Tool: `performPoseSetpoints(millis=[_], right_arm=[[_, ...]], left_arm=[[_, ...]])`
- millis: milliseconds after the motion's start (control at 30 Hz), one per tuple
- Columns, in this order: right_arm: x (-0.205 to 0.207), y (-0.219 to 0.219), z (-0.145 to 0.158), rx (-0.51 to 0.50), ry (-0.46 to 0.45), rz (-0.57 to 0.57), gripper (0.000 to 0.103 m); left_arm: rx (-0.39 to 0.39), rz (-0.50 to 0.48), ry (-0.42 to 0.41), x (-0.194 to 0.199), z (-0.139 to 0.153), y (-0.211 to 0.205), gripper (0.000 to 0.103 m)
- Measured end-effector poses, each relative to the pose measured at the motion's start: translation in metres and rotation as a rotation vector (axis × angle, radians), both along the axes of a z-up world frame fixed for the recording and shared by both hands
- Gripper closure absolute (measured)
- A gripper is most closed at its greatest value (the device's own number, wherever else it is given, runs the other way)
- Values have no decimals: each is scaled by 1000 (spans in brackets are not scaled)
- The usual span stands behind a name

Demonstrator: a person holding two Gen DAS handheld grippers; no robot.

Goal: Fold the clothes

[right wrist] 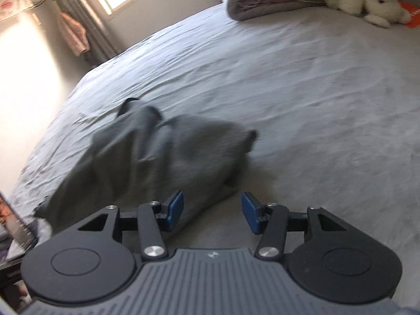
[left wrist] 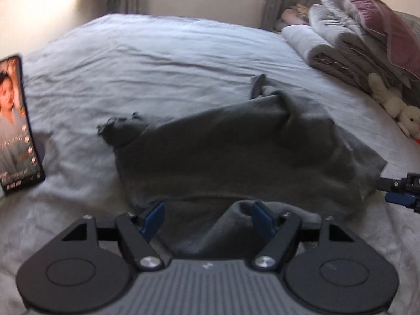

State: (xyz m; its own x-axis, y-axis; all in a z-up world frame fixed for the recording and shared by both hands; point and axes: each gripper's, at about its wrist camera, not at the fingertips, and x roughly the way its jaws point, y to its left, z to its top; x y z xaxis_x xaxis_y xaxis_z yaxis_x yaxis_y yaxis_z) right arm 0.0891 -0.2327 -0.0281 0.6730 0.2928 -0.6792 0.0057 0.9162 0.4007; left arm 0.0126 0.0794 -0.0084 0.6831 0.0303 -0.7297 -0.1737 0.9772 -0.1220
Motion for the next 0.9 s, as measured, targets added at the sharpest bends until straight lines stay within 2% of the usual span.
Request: performPoseSetpoints(millis=[200, 300, 367, 433, 467, 500, 600, 667, 733, 900], right_arm=[[12, -5, -12, 0, -51, -42, 49], [17, -4, -15, -2, -84, -49, 49], [20, -2, -18, -9, -103, -52, 49], [23, 0, -20, -14, -120, -54, 49], [24, 2, -21, -19, -129, -53, 49], [25, 4, -22, -26, -139, -46, 48], [26, 11, -23, -61, -163, -14, 49], [28, 14, -24, -71, -170, 12, 58], [29, 17, -25, -61, -169, 40, 76], [31, 19, -21, -32, -135, 71, 84]], left_arm=[[-12, 74, -8, 8, -16, 6, 29], [-19, 97, -35, 12, -21, 4, 31], [4, 105, -62, 13, -25, 0, 31], [48, 105, -87, 15, -28, -6, 38], [75, 103, -95, 17, -28, -9, 45], [84, 101, -99, 20, -29, -10, 58], [60, 110, -104, 31, -31, -5, 73], [52, 118, -107, 36, -31, -1, 80], [42, 121, -107, 41, -31, 4, 83], [9, 116, -120, 46, -30, 12, 91]])
